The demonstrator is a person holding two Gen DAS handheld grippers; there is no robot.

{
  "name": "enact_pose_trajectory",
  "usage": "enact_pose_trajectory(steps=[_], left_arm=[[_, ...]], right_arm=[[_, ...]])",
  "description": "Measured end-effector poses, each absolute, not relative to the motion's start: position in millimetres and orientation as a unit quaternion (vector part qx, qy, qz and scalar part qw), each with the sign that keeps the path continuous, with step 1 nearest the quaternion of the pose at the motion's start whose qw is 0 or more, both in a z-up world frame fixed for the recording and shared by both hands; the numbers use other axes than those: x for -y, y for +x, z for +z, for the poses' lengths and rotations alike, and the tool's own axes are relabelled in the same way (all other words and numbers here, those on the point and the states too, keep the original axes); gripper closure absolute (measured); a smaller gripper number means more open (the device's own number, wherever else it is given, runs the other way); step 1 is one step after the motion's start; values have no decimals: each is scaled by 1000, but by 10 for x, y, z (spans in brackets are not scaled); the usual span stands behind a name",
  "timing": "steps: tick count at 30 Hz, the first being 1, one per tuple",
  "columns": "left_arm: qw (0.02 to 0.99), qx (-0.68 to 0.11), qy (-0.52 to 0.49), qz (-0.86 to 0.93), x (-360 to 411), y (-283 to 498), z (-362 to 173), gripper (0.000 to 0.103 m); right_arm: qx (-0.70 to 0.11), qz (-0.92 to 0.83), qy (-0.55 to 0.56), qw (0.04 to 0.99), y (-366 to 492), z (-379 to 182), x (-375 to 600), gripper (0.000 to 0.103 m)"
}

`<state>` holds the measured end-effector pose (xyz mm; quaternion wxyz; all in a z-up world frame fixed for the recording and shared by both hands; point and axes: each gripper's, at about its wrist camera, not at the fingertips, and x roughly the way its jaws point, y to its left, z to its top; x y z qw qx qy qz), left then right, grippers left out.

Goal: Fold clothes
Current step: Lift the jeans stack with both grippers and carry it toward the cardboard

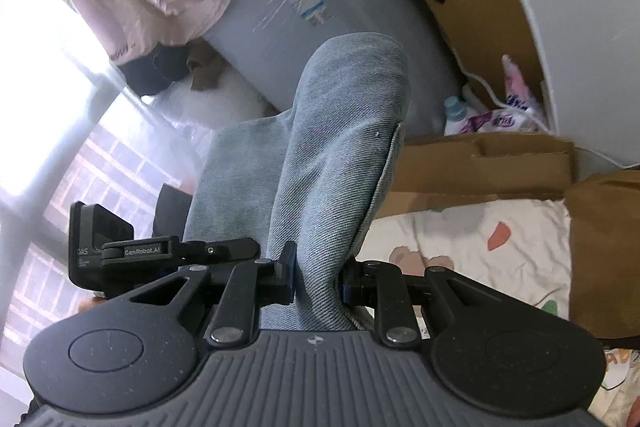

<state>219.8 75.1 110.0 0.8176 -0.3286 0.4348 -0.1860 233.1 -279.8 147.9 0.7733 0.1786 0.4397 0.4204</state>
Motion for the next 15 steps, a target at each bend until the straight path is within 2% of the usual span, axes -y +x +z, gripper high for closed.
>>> enact_pose_trajectory(steps=[15], left_arm=[[825, -415, -315, -219, 35, 2547, 1056, 54]], right_arm=[[-417, 405, 196, 790, 2761, 1428, 3600, 81]])
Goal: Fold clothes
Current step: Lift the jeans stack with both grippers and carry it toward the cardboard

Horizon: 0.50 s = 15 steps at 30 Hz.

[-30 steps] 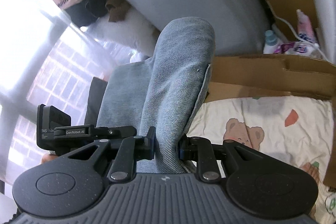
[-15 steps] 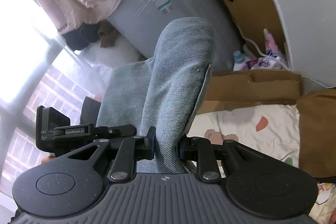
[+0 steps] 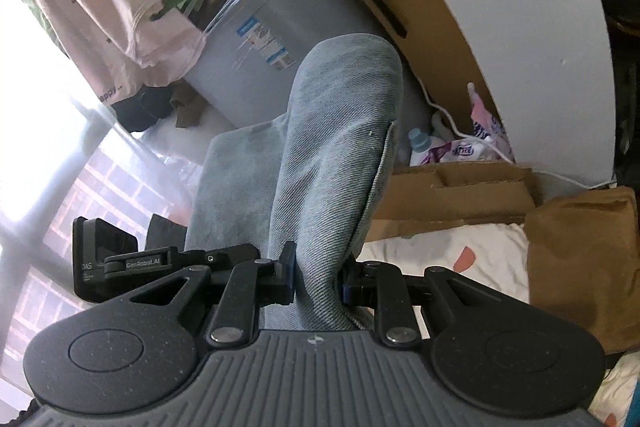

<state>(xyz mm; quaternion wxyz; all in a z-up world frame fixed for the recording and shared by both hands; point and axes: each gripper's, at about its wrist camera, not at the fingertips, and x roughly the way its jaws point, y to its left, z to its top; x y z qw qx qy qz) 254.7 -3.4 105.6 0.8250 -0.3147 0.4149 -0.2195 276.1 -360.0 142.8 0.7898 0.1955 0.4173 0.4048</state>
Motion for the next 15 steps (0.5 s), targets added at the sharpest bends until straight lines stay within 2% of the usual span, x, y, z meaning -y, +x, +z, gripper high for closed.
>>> enact_pose_trajectory(steps=[8, 15], left_arm=[[825, -408, -306, -242, 324, 2833, 930, 54], [814, -422, -301, -264, 672, 3146, 611, 54]], right_arm=[[-399, 391, 196, 806, 2995, 1277, 3851, 81], [-405, 367, 203, 812, 3275, 998, 4139, 81]])
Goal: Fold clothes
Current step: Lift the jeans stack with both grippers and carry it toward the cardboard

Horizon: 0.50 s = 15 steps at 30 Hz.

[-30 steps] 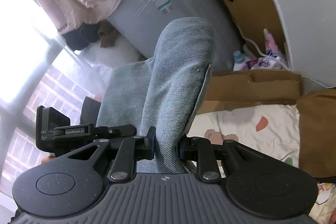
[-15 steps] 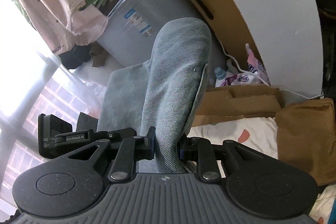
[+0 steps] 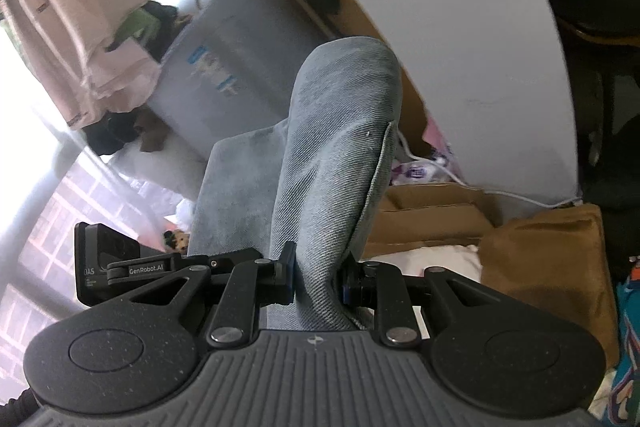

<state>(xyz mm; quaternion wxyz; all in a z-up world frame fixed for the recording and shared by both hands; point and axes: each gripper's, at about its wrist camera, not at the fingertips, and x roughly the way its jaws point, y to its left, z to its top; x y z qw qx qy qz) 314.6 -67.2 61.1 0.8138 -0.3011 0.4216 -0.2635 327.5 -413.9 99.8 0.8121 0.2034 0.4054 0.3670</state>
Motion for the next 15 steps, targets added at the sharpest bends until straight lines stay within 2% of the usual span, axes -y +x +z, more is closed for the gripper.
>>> enact_pose_trajectory(steps=[15], left_arm=[[792, -442, -278, -317, 1413, 3819, -481, 54]], right_arm=[[-427, 293, 188, 835, 3796, 54, 4646, 81]])
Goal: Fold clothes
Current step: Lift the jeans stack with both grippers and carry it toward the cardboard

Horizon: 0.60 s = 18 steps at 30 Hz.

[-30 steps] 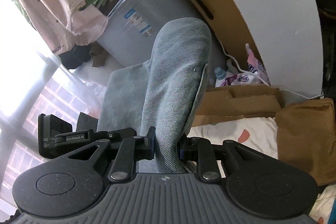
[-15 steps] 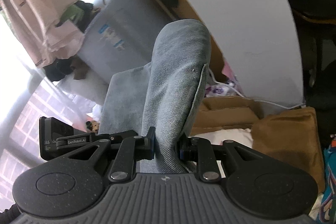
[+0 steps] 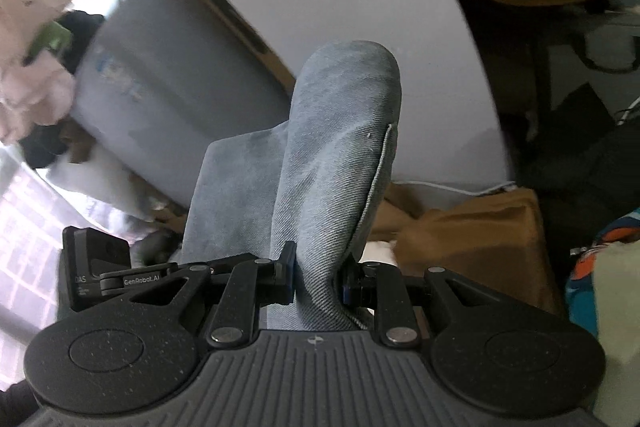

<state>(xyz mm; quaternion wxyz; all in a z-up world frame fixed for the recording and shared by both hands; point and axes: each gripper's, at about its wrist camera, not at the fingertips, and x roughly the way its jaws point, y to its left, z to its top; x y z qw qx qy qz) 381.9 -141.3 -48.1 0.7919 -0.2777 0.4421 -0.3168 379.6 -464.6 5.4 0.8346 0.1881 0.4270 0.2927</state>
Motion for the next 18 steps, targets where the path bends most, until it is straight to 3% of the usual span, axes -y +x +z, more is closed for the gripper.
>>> enact_pose_trajectory(steps=[18], left_arm=[[765, -472, -293, -325, 2044, 4163, -2097, 55]], right_arm=[[-451, 218, 95, 860, 4255, -1451, 4843, 81]])
